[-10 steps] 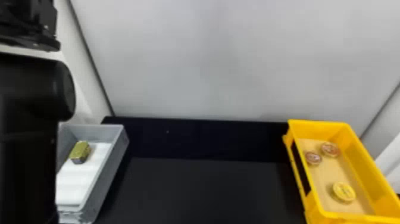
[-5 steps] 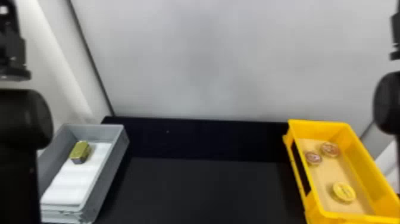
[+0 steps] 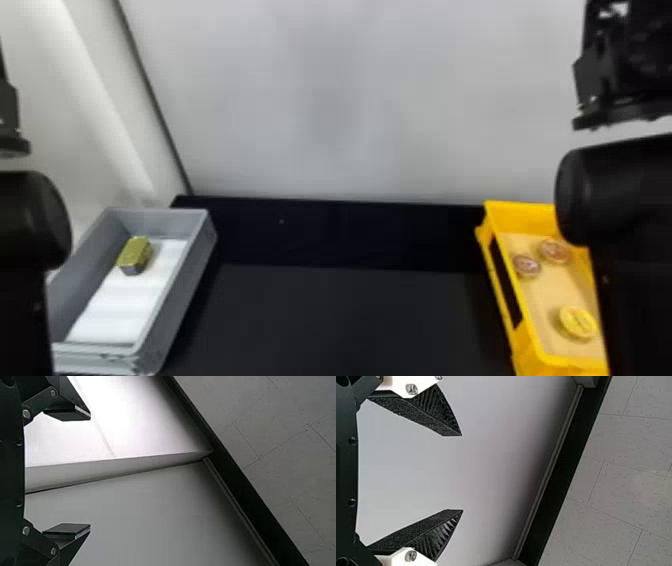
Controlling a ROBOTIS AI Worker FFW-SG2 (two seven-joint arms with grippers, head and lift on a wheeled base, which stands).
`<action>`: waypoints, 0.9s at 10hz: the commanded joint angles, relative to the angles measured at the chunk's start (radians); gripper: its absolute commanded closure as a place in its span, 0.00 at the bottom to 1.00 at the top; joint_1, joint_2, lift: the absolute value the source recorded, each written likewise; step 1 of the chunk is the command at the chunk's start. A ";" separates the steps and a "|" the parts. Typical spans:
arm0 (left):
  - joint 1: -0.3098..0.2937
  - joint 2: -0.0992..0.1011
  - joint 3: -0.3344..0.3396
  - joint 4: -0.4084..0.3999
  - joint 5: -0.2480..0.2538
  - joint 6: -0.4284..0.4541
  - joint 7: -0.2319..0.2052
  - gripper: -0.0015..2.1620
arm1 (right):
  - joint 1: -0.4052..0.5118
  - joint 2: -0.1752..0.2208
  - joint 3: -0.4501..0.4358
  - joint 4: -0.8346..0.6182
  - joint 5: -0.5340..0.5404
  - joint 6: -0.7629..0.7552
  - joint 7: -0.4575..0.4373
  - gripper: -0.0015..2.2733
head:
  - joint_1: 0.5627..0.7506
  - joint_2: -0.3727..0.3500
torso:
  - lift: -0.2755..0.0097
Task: Pick up the round yellow can and place it in the yellow rectangular box
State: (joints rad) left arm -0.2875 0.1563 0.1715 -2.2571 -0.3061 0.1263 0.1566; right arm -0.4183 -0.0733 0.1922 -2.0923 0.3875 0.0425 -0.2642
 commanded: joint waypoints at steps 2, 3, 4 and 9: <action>0.002 -0.003 -0.010 0.014 -0.015 0.006 0.003 0.13 | 0.035 0.007 -0.013 0.017 -0.005 -0.033 -0.015 0.05 | 0.53 0.59 | 0.93; -0.004 -0.001 -0.012 0.010 -0.013 0.007 0.003 0.13 | 0.030 0.004 -0.013 0.015 0.001 -0.047 -0.027 0.05 | 0.53 0.59 | 0.93; -0.009 0.019 -0.013 -0.007 -0.015 0.029 0.000 0.13 | 0.009 -0.026 -0.013 0.011 0.002 -0.049 -0.044 0.05 | 0.53 0.59 | 0.93; 0.010 0.183 0.008 -0.093 -0.054 0.156 -0.006 0.13 | -0.074 -0.286 -0.046 -0.153 0.048 0.129 -0.090 0.05 | 0.53 0.59 | 0.93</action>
State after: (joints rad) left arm -0.2964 0.2843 0.1599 -2.3188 -0.3526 0.2404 0.1497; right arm -0.4669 -0.3151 0.1521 -2.2205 0.4401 0.1448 -0.3530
